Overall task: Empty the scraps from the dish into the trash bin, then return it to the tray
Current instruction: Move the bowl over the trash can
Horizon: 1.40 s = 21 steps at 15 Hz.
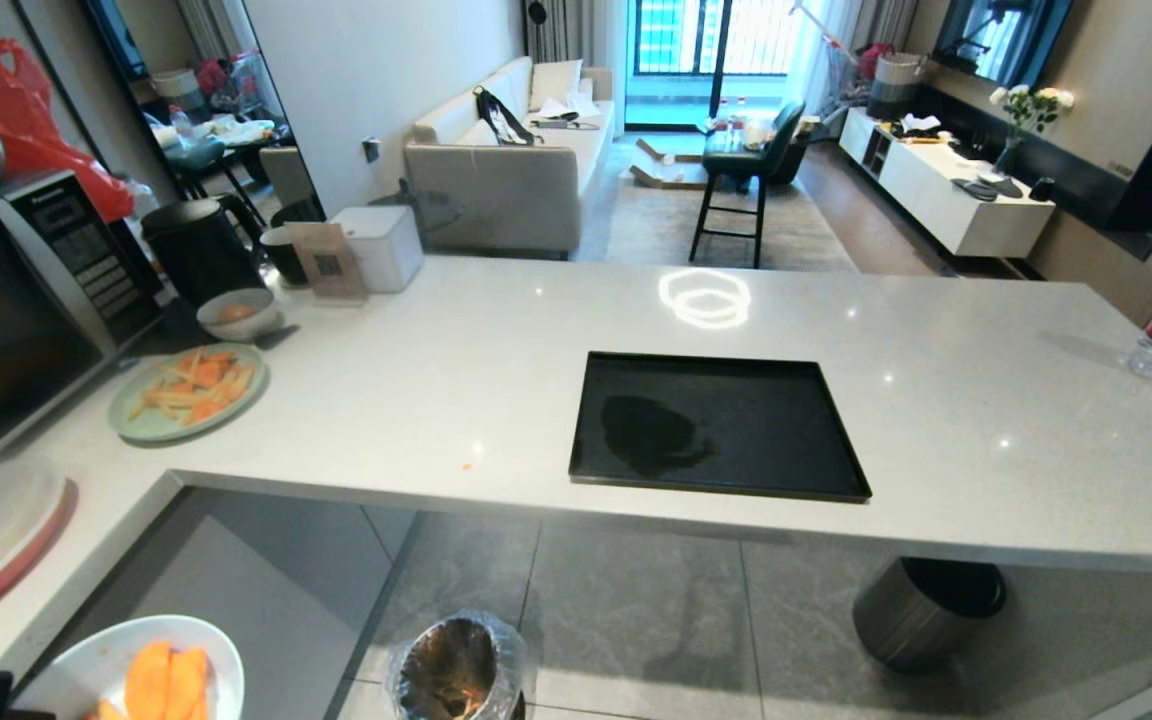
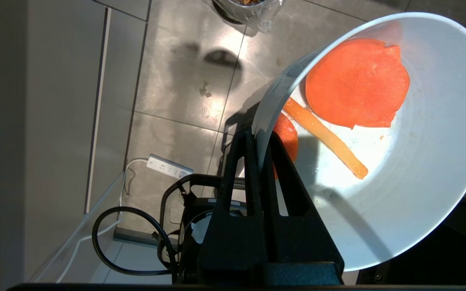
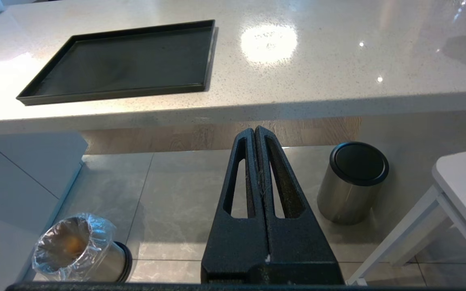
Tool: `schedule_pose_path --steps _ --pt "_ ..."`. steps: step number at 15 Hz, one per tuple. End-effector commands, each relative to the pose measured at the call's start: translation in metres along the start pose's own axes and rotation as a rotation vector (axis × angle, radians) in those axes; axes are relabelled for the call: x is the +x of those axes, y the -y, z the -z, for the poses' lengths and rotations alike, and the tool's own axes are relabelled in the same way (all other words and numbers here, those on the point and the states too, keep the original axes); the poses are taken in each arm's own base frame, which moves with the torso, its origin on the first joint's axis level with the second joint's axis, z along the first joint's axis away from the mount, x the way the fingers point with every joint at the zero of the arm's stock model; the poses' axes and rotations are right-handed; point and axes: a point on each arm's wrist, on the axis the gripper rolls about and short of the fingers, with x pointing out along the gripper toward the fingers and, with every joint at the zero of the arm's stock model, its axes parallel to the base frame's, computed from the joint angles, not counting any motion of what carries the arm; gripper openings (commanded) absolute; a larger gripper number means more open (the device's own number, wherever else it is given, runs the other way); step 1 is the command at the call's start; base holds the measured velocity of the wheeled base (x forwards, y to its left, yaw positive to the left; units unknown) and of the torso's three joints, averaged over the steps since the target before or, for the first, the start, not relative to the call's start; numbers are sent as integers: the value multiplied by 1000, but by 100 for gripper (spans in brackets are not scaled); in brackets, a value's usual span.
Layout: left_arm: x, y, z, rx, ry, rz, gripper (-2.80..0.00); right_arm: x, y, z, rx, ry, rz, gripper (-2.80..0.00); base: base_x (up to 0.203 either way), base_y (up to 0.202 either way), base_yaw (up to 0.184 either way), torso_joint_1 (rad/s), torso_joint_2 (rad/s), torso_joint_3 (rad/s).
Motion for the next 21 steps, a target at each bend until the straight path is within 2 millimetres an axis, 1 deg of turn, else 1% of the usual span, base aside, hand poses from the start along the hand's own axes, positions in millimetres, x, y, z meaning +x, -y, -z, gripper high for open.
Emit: schedule_pose_path --steps 1,9,12,14,21 --pt "1 0 0 -2 -9 1 -280 0 0 0 5 1 1 -280 0 0 0 -126 319 188" --pt "0 0 1 2 -6 2 -280 0 0 0 5 0 1 -280 0 0 0 -134 326 193" --pt "4 -1 6 1 -25 -1 -280 0 0 0 5 0 1 -280 0 0 0 -131 333 206" --pt "2 0 5 5 -15 2 -280 0 0 -1 5 2 1 -280 0 0 0 -143 354 214" --pt "5 0 6 3 -27 2 -280 0 0 0 5 1 1 -280 0 0 0 -160 460 290"
